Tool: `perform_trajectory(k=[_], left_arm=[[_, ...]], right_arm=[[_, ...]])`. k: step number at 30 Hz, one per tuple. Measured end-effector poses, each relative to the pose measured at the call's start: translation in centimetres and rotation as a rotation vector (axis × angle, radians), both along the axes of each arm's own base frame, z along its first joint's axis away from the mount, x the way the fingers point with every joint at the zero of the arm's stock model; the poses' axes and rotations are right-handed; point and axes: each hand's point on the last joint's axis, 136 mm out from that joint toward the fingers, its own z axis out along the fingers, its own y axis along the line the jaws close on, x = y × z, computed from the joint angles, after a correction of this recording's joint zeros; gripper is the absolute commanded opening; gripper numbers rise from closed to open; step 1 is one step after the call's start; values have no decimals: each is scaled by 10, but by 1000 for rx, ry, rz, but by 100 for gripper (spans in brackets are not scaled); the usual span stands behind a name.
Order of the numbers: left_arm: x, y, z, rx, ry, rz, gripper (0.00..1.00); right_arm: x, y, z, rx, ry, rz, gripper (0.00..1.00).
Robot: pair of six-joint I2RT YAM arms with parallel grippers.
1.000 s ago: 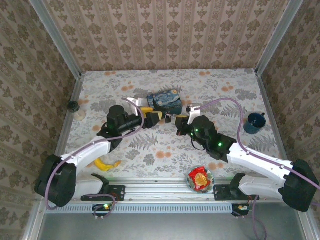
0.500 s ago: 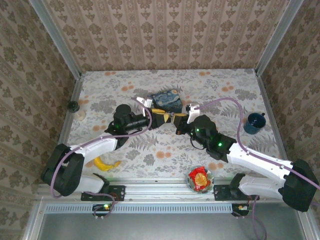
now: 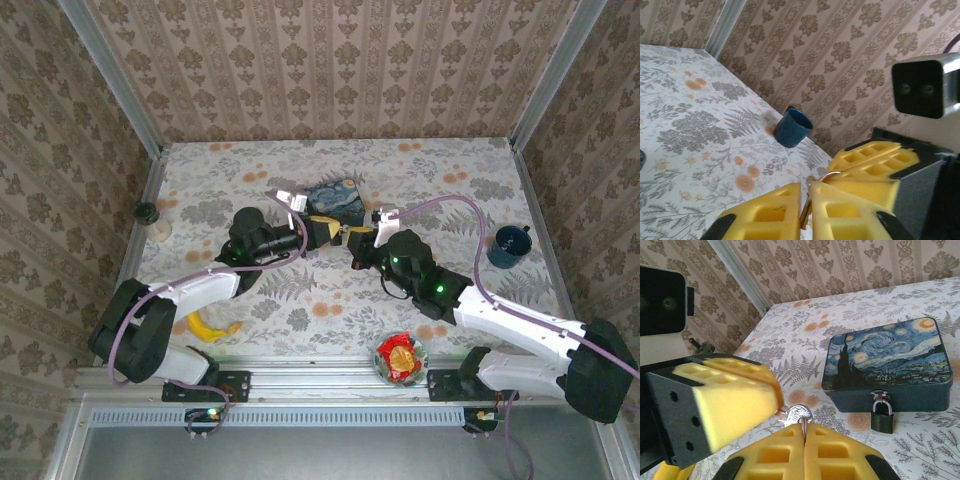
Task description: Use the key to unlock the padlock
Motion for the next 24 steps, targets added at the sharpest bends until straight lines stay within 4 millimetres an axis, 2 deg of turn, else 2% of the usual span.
perform_trajectory(k=[11, 17, 20, 24], left_arm=[[-2, -2, 0, 4, 0, -11, 0], [-5, 1, 2, 60, -51, -9, 0], [-9, 7, 10, 123, -120, -7, 0], [-19, 14, 30, 199, -254, -25, 0]], right_arm=[[0, 1, -2, -7, 2, 1, 0], [0, -1, -2, -20, -5, -1, 29], [-1, -7, 6, -15, -24, -20, 40], [-6, -20, 22, 2, -57, -52, 48]])
